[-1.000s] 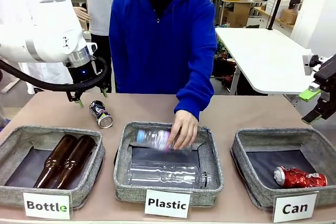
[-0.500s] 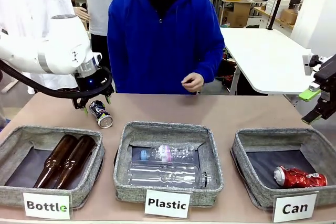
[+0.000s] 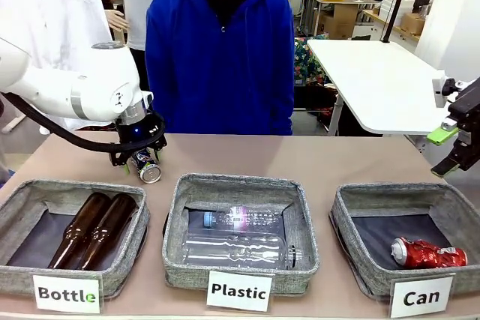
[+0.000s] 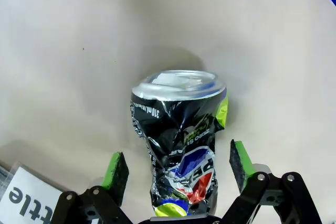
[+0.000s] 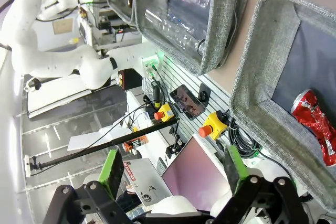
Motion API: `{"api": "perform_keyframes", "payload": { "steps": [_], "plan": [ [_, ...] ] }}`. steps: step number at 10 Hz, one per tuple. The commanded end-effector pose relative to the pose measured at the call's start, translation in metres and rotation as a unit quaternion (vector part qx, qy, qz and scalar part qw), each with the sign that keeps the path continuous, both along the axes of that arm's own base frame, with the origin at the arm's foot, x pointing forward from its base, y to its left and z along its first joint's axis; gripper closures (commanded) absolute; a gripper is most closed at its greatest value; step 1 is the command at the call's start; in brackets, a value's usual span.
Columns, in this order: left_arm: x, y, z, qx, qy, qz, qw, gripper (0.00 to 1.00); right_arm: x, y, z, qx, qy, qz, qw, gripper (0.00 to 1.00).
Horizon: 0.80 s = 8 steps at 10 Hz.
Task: Sort the can waste into the basket.
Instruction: Pick up the can waste from the table and place it in the right Fabric basket.
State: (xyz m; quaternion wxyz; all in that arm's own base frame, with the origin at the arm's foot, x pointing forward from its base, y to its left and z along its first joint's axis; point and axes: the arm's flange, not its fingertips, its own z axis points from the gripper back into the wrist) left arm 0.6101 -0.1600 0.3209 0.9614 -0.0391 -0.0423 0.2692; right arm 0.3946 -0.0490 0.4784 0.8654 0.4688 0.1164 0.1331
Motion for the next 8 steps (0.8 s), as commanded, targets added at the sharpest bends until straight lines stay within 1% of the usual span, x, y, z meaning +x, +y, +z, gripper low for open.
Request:
{"api": "perform_keyframes", "payload": {
  "steps": [1, 2, 3, 4, 6, 7, 8],
  "plan": [
    [0.0042, -0.0004, 0.0051, 0.023, -0.013, 0.003, 1.0, 0.37, -0.0002, -0.0016, -0.0003, -0.003, -0.011, 0.003, 1.0, 0.0],
    [0.0034, -0.0002, 0.0041, 0.026, -0.012, 0.002, 1.0, 0.59, -0.0002, -0.0016, -0.0003, -0.003, -0.011, 0.003, 1.0, 0.0],
    [0.0034, 0.0001, 0.0043, 0.025, -0.014, 0.001, 1.0, 0.96, -0.0002, -0.0016, -0.0003, -0.003, -0.011, 0.003, 1.0, 0.0],
    [0.0031, 0.0003, 0.0052, 0.025, -0.015, 0.001, 1.0, 1.0, -0.0002, -0.0016, -0.0003, -0.003, -0.011, 0.003, 1.0, 0.0],
    [0.0024, 0.0007, 0.0055, 0.026, -0.017, -0.002, 1.0, 1.0, -0.0002, -0.0016, -0.0003, -0.003, -0.011, 0.003, 1.0, 0.0],
    [0.0015, 0.0017, 0.0064, 0.028, -0.018, -0.002, 0.999, 0.97, -0.0002, -0.0016, -0.0003, -0.003, -0.011, 0.003, 1.0, 0.0],
    [-0.0004, 0.004, 0.01, 0.028, -0.023, -0.003, 0.999, 1.0, -0.0002, -0.0016, -0.0003, -0.003, -0.011, 0.003, 1.0, 0.0]
  ]
}}
